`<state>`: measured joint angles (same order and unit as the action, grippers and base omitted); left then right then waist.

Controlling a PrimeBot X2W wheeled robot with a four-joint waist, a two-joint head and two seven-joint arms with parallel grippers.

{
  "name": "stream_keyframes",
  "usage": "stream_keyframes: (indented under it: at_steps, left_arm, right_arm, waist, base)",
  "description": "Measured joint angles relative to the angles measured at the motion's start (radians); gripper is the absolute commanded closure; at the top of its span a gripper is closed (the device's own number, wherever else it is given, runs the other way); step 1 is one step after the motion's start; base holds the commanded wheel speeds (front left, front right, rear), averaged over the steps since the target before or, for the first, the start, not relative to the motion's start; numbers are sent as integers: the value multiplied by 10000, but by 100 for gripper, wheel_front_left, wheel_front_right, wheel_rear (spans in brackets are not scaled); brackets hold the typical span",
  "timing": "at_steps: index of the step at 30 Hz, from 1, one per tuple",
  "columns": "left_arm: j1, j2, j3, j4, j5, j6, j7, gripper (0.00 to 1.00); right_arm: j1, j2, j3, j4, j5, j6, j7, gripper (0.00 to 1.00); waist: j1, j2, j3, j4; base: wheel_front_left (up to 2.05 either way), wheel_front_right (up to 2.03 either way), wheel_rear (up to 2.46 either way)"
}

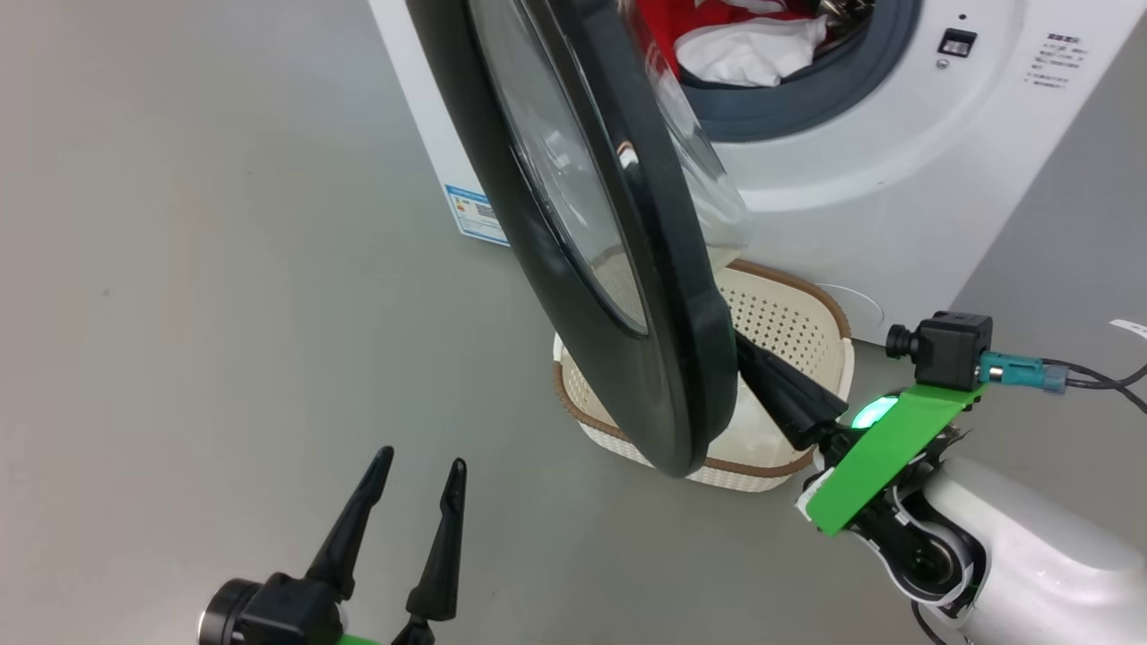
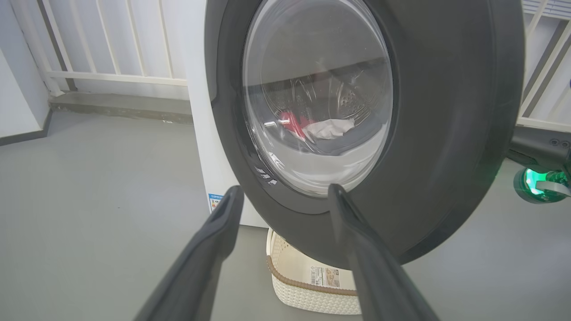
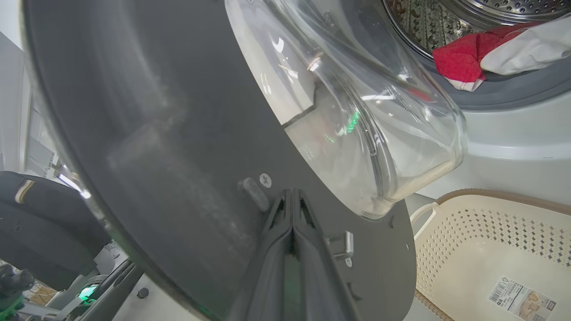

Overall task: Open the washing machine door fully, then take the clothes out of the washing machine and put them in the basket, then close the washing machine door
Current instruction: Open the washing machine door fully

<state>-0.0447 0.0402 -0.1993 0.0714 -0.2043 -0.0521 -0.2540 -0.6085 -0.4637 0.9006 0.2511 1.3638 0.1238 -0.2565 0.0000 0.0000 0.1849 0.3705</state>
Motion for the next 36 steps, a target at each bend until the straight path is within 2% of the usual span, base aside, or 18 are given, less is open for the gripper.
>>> stream_keyframes:
  at_steps: [25,36]
  left_arm:
    - [271,0,-15,-13,-119,355,0,0]
    - [274,2,109,-259,-399,529,0,0]
  right_arm:
    - [-108,545,1174,-107,123,-10,0,100]
    - [-851,1011,1797,151,196,-8,0,100]
  waist:
    - [0,0,-487,1491]
    - [1,1,-284,1642]
  base:
    - [0,0,0]
    - [0,0,0]
